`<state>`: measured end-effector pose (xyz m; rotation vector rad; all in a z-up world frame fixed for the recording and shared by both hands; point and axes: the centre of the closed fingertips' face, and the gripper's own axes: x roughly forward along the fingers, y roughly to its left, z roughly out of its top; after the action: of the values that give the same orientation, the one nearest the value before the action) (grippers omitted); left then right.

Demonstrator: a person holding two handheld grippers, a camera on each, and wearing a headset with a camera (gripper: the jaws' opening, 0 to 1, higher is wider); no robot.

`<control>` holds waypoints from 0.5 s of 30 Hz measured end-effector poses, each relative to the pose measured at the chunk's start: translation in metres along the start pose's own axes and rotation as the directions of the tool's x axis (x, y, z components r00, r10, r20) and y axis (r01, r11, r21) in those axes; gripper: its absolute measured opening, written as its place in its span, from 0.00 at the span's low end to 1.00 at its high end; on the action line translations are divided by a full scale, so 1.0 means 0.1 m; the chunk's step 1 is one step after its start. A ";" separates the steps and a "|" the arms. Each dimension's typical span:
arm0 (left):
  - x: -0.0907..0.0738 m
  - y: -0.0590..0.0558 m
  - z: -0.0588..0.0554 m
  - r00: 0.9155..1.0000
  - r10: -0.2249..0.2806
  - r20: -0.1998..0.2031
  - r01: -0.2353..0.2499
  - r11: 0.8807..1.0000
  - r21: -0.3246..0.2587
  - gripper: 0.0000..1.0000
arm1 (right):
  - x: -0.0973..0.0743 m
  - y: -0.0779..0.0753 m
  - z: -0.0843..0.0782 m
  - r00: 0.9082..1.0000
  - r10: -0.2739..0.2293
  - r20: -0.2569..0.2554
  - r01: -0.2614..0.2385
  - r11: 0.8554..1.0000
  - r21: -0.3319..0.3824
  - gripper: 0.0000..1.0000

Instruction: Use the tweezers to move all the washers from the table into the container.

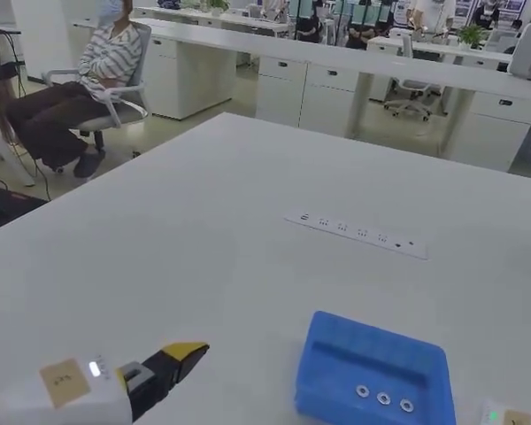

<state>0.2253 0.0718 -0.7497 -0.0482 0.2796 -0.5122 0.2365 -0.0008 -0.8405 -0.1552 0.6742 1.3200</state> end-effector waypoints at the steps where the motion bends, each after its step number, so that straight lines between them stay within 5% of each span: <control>1: 0.00 0.00 0.00 1.000 -0.002 0.001 0.002 1.000 0.000 0.90 | -0.01 -0.01 0.00 1.000 -0.002 0.003 0.002 1.000 0.003 0.03; 15: 0.00 0.00 0.00 1.000 -0.004 -0.002 0.004 1.000 -0.001 0.90 | -0.08 -0.15 0.09 0.998 -0.034 0.045 0.031 0.997 0.072 0.03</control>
<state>0.2247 0.0716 -0.7499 -0.0490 0.2820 -0.5165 0.2529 -0.0072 -0.8324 -0.0771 0.6757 1.2633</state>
